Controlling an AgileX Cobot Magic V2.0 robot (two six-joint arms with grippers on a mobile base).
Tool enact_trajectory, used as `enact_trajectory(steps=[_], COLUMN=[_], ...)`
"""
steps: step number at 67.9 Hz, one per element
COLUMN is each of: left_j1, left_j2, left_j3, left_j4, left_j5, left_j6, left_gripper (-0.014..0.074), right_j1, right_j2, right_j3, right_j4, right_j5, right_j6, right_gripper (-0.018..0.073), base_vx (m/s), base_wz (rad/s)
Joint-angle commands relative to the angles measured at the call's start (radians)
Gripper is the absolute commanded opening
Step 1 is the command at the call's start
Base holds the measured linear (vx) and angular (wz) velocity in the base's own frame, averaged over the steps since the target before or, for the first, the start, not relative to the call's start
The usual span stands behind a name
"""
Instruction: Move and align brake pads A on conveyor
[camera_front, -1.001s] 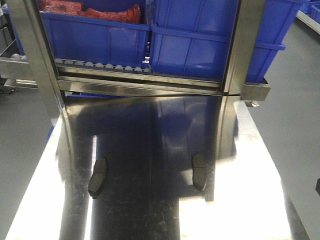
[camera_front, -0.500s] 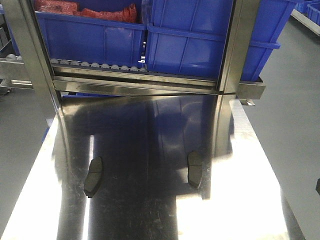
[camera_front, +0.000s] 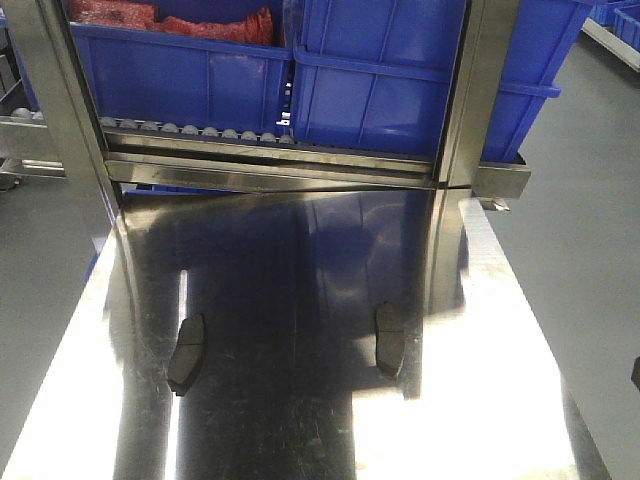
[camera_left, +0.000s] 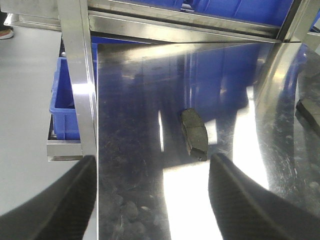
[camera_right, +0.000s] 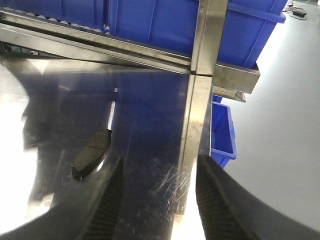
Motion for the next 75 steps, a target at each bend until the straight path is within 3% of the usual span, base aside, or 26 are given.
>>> enact_trajectory(steps=[1, 50, 75], left_j1=[0.0, 0.0, 0.0], left_j2=[0.015, 0.028, 0.505], left_j3=[-0.023, -0.029, -0.233], left_j4=[-0.006, -0.007, -0.007], left_j5=[-0.066, -0.093, -0.046], left_j6=[-0.002, -0.005, -0.022], left_gripper=[0.046, 0.046, 0.046], right_j1=[-0.004, -0.004, -0.004], right_j2=[0.008, 0.008, 0.008], right_j3=[-0.027, -0.027, -0.027], right_j4=[-0.001, -0.001, -0.001], right_j5=[-0.074, -0.074, -0.074], right_j6=[-0.004, -0.004, -0.004], right_gripper=[0.0326, 0.0326, 0.0326], base_vx=[0.0, 0.0, 0.0], base_wz=[0.0, 0.0, 0.0])
